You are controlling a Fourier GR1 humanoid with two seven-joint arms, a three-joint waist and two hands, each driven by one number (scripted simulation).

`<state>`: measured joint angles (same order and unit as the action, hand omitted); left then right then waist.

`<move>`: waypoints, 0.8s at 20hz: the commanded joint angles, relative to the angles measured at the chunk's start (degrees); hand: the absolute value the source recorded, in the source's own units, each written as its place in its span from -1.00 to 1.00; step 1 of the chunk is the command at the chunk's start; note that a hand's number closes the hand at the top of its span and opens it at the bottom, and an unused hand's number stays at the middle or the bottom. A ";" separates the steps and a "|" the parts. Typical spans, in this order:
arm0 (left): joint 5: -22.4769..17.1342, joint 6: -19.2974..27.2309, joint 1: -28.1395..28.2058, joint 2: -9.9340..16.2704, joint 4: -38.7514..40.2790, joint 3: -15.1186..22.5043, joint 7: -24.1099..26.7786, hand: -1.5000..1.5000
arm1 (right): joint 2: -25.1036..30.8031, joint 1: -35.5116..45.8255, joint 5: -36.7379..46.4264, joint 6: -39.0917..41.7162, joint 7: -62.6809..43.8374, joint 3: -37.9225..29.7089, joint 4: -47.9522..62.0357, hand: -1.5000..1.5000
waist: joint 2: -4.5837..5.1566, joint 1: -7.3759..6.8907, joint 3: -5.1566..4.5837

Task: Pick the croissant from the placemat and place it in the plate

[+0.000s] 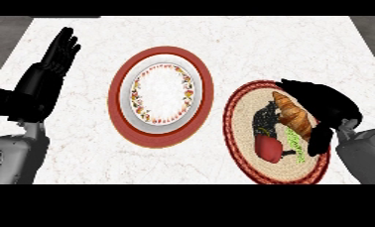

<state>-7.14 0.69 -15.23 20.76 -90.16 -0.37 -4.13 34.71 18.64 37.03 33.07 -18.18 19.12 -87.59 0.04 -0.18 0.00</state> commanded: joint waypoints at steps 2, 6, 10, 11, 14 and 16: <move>0.90 -1.04 2.69 -1.14 -2.95 -0.52 -0.52 0.00 | -3.27 1.13 5.56 -1.11 4.59 0.74 8.51 -1.00 | -0.01 -0.31 0.01; 1.98 -1.42 1.66 -2.08 -3.23 -1.49 -1.31 0.00 | -5.11 1.71 7.01 2.30 5.06 -0.96 8.17 -1.00 | -0.07 -0.13 0.00; 3.13 -0.65 3.82 -3.11 -7.88 -1.32 -3.91 0.00 | -5.65 3.67 10.44 0.24 8.08 -2.54 14.95 -1.00 | -0.06 -0.28 0.01; 1.81 -3.27 -2.47 -1.76 2.48 -3.72 -0.82 0.00 | -5.04 0.43 13.02 -4.20 10.05 -0.80 16.05 -1.00 | 0.06 0.16 0.01; 2.15 -3.34 -3.36 -2.81 1.94 -3.57 -2.11 0.00 | -8.81 3.01 16.05 -2.70 6.55 -0.04 17.30 -1.00 | 0.02 0.07 0.00; 1.53 -2.77 -1.49 -2.49 -3.91 -3.43 -6.11 0.00 | -10.76 3.25 14.99 -10.09 13.07 -1.71 23.15 1.00 | 0.05 -0.41 0.04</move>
<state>-5.35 -2.12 -16.33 18.38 -91.72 -3.47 -7.33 27.36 20.38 50.84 28.44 -9.06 18.22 -70.74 -0.01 -0.23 -0.05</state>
